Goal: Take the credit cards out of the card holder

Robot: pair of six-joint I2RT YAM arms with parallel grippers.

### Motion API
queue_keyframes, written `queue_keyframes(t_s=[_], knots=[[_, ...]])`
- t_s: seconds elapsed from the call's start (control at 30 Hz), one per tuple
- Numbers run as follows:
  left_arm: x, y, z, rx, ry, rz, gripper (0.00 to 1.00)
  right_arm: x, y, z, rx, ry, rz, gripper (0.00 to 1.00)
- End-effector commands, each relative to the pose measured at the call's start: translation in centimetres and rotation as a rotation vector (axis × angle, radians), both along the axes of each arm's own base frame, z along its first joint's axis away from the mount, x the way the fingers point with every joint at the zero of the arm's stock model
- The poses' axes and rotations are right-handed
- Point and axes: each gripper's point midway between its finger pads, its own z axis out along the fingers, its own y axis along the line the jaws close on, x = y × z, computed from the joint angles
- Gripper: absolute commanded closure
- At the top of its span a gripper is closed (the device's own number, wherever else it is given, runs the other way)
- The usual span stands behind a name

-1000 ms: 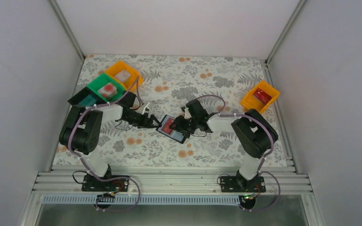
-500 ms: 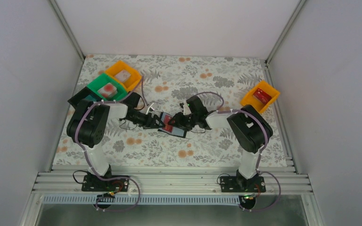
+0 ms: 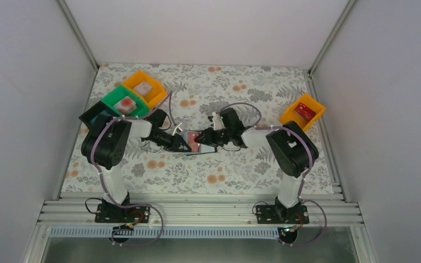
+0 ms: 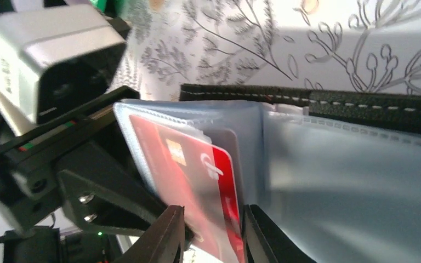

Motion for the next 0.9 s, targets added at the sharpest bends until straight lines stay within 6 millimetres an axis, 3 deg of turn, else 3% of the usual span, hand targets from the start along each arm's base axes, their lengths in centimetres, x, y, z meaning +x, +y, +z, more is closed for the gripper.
queue_keyframes(t_s=[0.0,0.1,0.23,0.4,0.5,0.6,0.87], knots=[[1.1,-0.5,2.9,-0.029,-0.145,-0.036,0.98,0.8,-0.8,6.5,0.101,-0.177,0.058,0.69],[1.8,-0.9,6.4,-0.074,-0.275,-0.088,0.98,0.2,-1.8,9.7,0.138,-0.275,0.116,0.65],[2.5,-1.1,12.6,-0.115,-0.512,-0.153,0.98,-1.5,-2.5,14.6,0.183,-0.427,0.220,0.63],[-1.0,-1.0,18.5,-0.253,-0.680,-0.274,0.98,-2.7,-2.9,21.0,0.229,-0.613,0.275,0.64],[-2.7,-1.0,21.4,-0.336,-0.742,-0.320,0.97,-2.9,-2.9,23.7,0.256,-0.667,0.287,0.67],[-3.8,-1.0,22.8,-0.367,-0.776,-0.347,0.98,-2.8,-2.6,24.6,0.253,-0.676,0.295,0.73],[-5.3,-1.0,24.5,-0.393,-0.840,-0.373,0.98,-5.5,-1.0,26.4,0.301,-0.728,0.371,0.80]])
